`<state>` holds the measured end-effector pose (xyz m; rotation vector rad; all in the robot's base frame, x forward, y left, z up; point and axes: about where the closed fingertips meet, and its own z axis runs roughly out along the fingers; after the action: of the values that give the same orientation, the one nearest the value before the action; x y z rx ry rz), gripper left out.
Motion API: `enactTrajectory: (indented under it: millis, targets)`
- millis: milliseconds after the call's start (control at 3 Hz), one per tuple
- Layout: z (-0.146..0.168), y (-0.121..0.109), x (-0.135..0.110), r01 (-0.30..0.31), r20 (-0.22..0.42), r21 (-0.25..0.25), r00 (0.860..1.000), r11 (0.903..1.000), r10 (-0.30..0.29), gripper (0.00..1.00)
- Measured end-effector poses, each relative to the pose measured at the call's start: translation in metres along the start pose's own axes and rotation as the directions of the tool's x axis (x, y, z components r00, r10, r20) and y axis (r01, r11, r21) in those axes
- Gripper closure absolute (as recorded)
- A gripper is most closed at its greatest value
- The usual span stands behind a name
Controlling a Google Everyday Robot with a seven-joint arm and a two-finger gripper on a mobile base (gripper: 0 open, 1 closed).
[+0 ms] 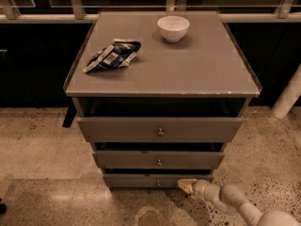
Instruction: Close bottom drawer
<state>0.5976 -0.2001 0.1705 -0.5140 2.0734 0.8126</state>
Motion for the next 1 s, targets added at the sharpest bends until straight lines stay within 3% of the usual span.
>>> enactTrajectory:
  millis: [333, 667, 1000]
  targets:
    - [-0.001, 0.003, 0.002, 0.000, 0.000, 0.000, 1.000, 1.0000, 0.000, 1.00]
    - [-0.020, -0.003, 0.028, -0.085, 0.010, 0.014, 0.996, 0.9963, 0.085, 1.00]
    - [-0.036, -0.003, 0.042, -0.121, -0.008, 0.011, 0.993, 0.9926, 0.121, 0.81]
